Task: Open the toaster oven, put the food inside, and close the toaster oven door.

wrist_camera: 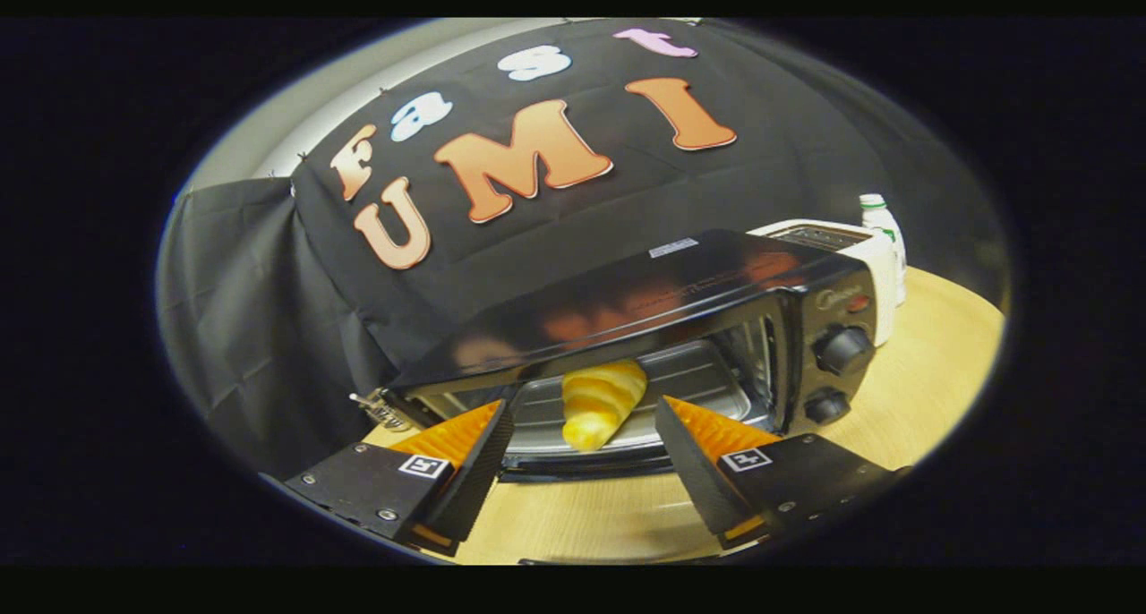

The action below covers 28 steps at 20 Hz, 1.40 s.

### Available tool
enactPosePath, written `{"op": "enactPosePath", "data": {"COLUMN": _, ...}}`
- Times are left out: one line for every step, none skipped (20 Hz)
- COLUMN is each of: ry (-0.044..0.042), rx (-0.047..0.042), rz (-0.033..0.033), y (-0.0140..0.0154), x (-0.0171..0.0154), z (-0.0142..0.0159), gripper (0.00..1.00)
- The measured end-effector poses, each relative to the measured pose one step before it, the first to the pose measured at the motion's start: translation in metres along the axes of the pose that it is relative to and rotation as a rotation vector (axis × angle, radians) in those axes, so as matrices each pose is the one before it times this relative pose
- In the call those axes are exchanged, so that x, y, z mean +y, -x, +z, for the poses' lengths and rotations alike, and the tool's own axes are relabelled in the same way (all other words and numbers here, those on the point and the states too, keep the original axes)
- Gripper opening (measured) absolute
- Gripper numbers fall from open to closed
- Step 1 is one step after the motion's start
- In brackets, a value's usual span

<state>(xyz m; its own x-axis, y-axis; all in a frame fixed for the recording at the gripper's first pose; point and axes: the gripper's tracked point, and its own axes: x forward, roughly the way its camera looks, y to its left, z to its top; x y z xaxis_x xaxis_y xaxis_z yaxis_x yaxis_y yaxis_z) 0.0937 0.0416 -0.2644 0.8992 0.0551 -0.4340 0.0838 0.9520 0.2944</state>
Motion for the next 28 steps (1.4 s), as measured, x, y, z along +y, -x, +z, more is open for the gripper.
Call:
{"op": "enactPosePath", "data": {"ry": -0.01946, "rx": 0.00155, "rz": 0.01171, "y": 0.01013, "x": 0.00094, "z": -0.00309, "gripper": 0.95}}
{"op": "enactPosePath", "data": {"ry": -0.02233, "rx": 0.01082, "rz": 0.01413, "y": 0.01181, "x": 0.00184, "z": -0.00499, "gripper": 0.95}}
{"op": "enactPosePath", "data": {"ry": -0.01628, "rx": 0.01199, "rz": 0.01196, "y": 0.00966, "x": 0.00118, "z": -0.00703, "gripper": 0.95}}
{"op": "enactPosePath", "data": {"ry": -0.00730, "rx": 0.01749, "rz": 0.00843, "y": 0.01095, "x": 0.00009, "z": -0.00884, "gripper": 0.94}}
{"op": "enactPosePath", "data": {"ry": -0.00105, "rx": 0.01037, "rz": 0.01034, "y": 0.01061, "x": -0.00016, "z": -0.00669, "gripper": 0.95}}
{"op": "enactPosePath", "data": {"ry": 0.00034, "rx": 0.01090, "rz": 0.00239, "y": 0.01016, "x": -0.00094, "z": -0.00831, "gripper": 0.95}}
{"op": "enactPosePath", "data": {"ry": 0.00028, "rx": 0.01310, "rz": 0.01212, "y": 0.00995, "x": -0.00050, "z": -0.00791, "gripper": 0.95}}
{"op": "enactPosePath", "data": {"ry": -0.00064, "rx": 0.01479, "rz": 0.00228, "y": 0.00795, "x": -0.00266, "z": -0.00974, "gripper": 0.94}}
{"op": "enactPosePath", "data": {"ry": -0.00236, "rx": 0.01299, "rz": 0.00633, "y": 0.00966, "x": -0.00262, "z": -0.00859, "gripper": 0.94}}
{"op": "enactPosePath", "data": {"ry": -0.00662, "rx": 0.01424, "rz": -0.00530, "y": 0.00889, "x": -0.00408, "z": -0.00888, "gripper": 0.95}}
{"op": "enactPosePath", "data": {"ry": -0.00824, "rx": 0.01090, "rz": -0.00385, "y": 0.00801, "x": -0.00484, "z": -0.00724, "gripper": 0.95}}
{"op": "enactPosePath", "data": {"ry": -0.00450, "rx": 0.02022, "rz": -0.00363, "y": 0.00660, "x": -0.00449, "z": -0.00975, "gripper": 0.95}}
{"op": "enactPosePath", "data": {"ry": 0.00209, "rx": 0.02707, "rz": -0.00661, "y": 0.00514, "x": -0.00579, "z": -0.01134, "gripper": 0.94}}
{"op": "enactPosePath", "data": {"ry": 0.00894, "rx": 0.01865, "rz": -0.00656, "y": 0.00273, "x": -0.00455, "z": -0.00959, "gripper": 0.94}}
{"op": "enactPosePath", "data": {"ry": 0.01007, "rx": 0.01781, "rz": -0.02150, "y": 0.00121, "x": -0.00919, "z": -0.00713, "gripper": 0.94}}
{"op": "enactPosePath", "data": {"ry": 0.00702, "rx": 0.01899, "rz": -0.01335, "y": 0.00074, "x": -0.00785, "z": -0.00867, "gripper": 0.95}}
{"op": "enactPosePath", "data": {"ry": 0.00101, "rx": 0.02447, "rz": 0.00071, "y": -0.00144, "x": -0.00322, "z": -0.00798, "gripper": 0.95}}
{"op": "enactPosePath", "data": {"ry": 0.00484, "rx": 0.04162, "rz": 0.00744, "y": -0.00292, "x": 0.00010, "z": -0.01212, "gripper": 0.94}}
{"op": "enactPosePath", "data": {"ry": 0.00616, "rx": 0.03857, "rz": 0.00568, "y": -0.00375, "x": -0.00033, "z": -0.01057, "gripper": 0.94}}
{"op": "enactPosePath", "data": {"ry": 0.01285, "rx": 0.03122, "rz": -0.00411, "y": -0.00473, "x": -0.00175, "z": -0.00659, "gripper": 0.95}}
{"op": "enactPosePath", "data": {"ry": 0.01564, "rx": 0.00996, "rz": -0.00381, "y": -0.00543, "x": -0.00016, "z": -0.00147, "gripper": 0.95}}
{"op": "enactPosePath", "data": {"ry": 0.01692, "rx": -0.00570, "rz": 0.00964, "y": -0.00499, "x": 0.00340, "z": 0.00256, "gripper": 0.95}}
{"op": "enactPosePath", "data": {"ry": 0.01251, "rx": 0.00636, "rz": -0.00303, "y": -0.00396, "x": -0.00064, "z": 0.00269, "gripper": 0.95}}
{"op": "enactPosePath", "data": {"ry": -0.00152, "rx": -0.00865, "rz": -0.00635, "y": -0.00234, "x": -0.00125, "z": 0.00398, "gripper": 0.95}}
{"op": "enactPosePath", "data": {"ry": -0.00302, "rx": 0.00004, "rz": -0.00131, "y": -0.00347, "x": -0.00053, "z": 0.00304, "gripper": 0.95}}
{"op": "enactPosePath", "data": {"ry": 0.00033, "rx": -0.00573, "rz": 0.00168, "y": -0.00010, "x": -0.00026, "z": 0.00271, "gripper": 0.95}}
{"op": "enactPosePath", "data": {"ry": 0.00215, "rx": -0.01346, "rz": 0.00319, "y": 0.00002, "x": 0.00201, "z": 0.00494, "gripper": 0.95}}
{"op": "enactPosePath", "data": {"ry": 0.00903, "rx": -0.02336, "rz": 0.00832, "y": 0.00082, "x": 0.00397, "z": 0.00662, "gripper": 0.95}}
